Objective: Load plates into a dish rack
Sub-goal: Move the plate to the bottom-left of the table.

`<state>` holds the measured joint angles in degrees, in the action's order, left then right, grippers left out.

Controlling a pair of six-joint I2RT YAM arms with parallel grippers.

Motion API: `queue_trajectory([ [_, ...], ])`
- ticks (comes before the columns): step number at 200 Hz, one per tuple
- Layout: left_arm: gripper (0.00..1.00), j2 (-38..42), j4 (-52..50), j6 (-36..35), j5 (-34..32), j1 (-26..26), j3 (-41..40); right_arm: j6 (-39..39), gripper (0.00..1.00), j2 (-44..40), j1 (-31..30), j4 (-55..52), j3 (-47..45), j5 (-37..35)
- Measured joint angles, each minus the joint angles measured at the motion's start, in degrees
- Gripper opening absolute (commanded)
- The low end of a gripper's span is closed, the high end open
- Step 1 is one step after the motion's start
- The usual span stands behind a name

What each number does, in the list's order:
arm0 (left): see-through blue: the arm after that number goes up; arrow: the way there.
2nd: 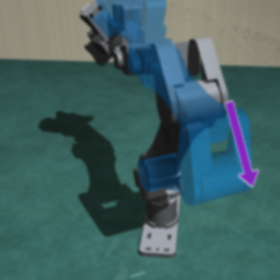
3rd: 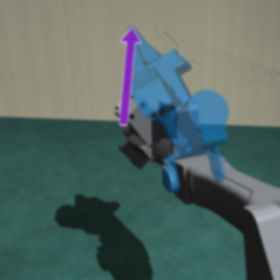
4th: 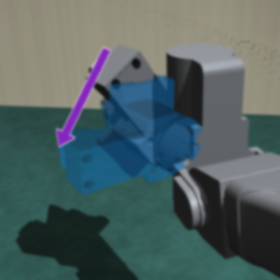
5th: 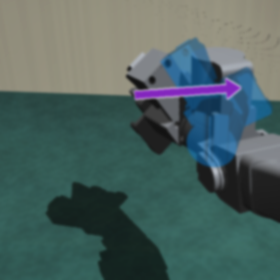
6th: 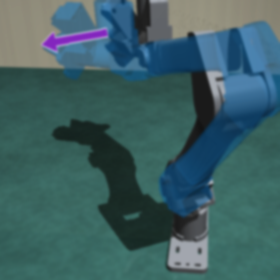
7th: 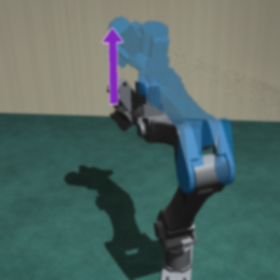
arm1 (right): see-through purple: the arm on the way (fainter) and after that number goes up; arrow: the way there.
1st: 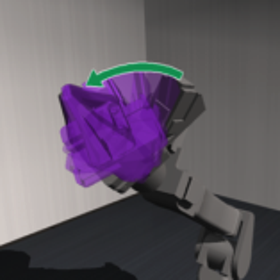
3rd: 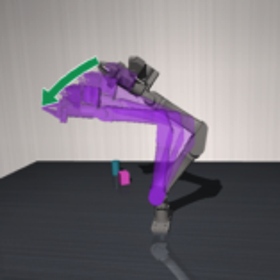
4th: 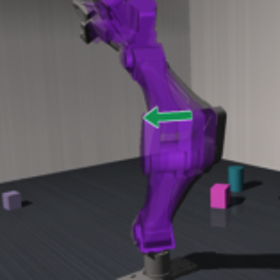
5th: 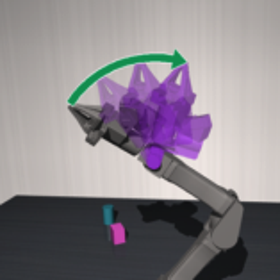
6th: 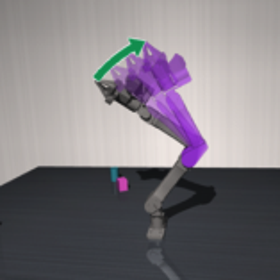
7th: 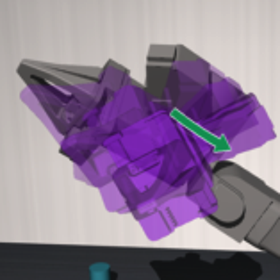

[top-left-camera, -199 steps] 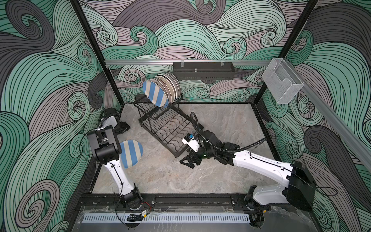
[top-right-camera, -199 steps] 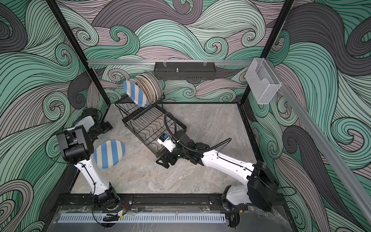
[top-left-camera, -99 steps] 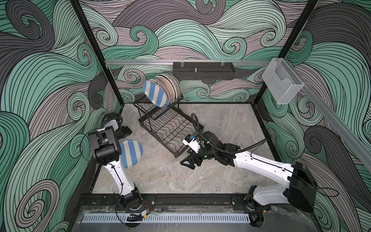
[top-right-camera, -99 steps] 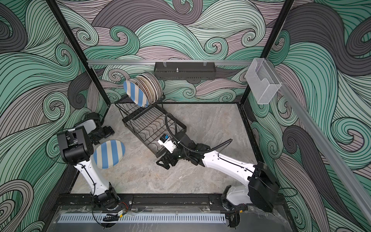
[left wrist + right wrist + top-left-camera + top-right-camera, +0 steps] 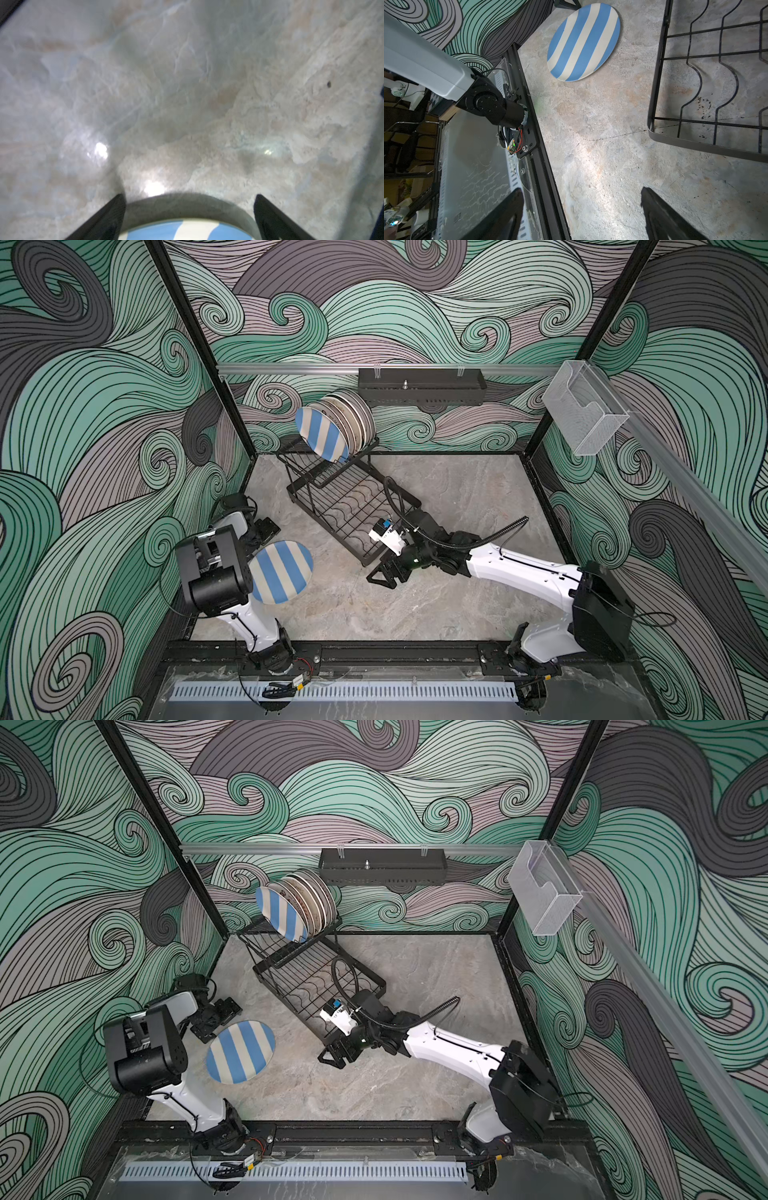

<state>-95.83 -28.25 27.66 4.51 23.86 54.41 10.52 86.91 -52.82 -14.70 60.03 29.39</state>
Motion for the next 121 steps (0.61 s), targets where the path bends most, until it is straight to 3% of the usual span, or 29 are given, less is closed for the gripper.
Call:
queue_trajectory([
  [73,0.99,10.47,1.18,3.28,4.55,-0.04,-10.56,10.58,0.84,12.15,-5.07,-1.46,10.27,0.9],
  [121,0.99,11.93,2.67,4.83,6.67,-0.04,-12.02,9.35,0.8,27.76,-9.88,-4.28,26.27,-1.42],
])
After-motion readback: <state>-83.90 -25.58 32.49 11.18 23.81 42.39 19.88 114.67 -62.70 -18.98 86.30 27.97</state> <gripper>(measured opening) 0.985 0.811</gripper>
